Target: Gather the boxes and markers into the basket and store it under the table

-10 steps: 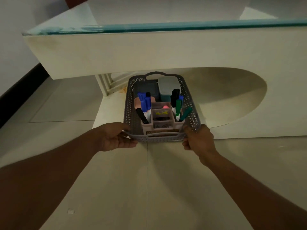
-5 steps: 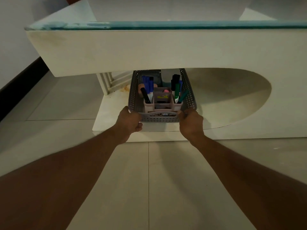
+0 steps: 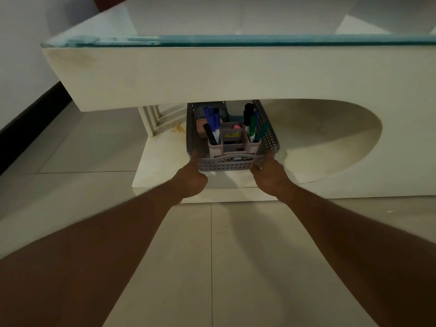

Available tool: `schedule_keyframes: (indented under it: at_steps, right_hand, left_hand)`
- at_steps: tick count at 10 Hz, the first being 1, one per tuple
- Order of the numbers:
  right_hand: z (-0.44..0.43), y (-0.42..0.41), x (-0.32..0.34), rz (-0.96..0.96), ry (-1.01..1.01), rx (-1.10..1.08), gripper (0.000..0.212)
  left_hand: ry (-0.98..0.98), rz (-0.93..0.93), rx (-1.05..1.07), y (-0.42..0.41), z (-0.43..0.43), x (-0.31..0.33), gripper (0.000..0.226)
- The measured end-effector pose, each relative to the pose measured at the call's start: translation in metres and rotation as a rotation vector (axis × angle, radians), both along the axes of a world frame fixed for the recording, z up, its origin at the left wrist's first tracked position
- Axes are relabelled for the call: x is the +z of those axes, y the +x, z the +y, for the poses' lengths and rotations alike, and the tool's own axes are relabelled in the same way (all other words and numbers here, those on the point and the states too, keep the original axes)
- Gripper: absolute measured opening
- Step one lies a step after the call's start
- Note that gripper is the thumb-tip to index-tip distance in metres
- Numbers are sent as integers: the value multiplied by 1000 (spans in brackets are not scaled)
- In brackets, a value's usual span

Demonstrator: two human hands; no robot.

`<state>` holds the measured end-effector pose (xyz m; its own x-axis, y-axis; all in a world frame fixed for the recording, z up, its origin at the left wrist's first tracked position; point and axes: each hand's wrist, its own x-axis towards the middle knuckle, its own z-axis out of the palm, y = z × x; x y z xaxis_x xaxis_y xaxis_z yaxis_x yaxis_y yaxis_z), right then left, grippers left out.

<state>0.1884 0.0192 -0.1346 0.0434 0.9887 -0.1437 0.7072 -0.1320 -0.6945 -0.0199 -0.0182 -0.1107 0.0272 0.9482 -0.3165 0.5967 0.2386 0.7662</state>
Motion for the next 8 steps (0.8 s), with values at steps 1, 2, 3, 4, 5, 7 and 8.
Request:
schedule_keyframes:
  at_steps: [1,2,3,4,5,7,8]
  right_hand:
    - [-2,2,0,12,-3,30,61]
    - [-5,3,2,12,-16,44,61]
    - [-9,3,4,-26,-33,79,65]
    - [-10,5,4,-39,-55,104,77]
    - [-15,8,1,-19,-75,137,93]
    - [-32,10,-7,-59,-56,210,100]
    - [-37,14,-12,-124,1,217,97]
  left_hand:
    - [-12,8,8,-2,2,0,89]
    - [-31,6,19,2,2,0,92]
    - [-82,-16,49,4,0,5,95]
    - [-115,-56,83,4,-1,4,101]
    - [-96,-91,90,3,-4,6,102]
    - [92,472,-106,3,-19,10,97]
    - [326,943,-191,9,-29,7,79]
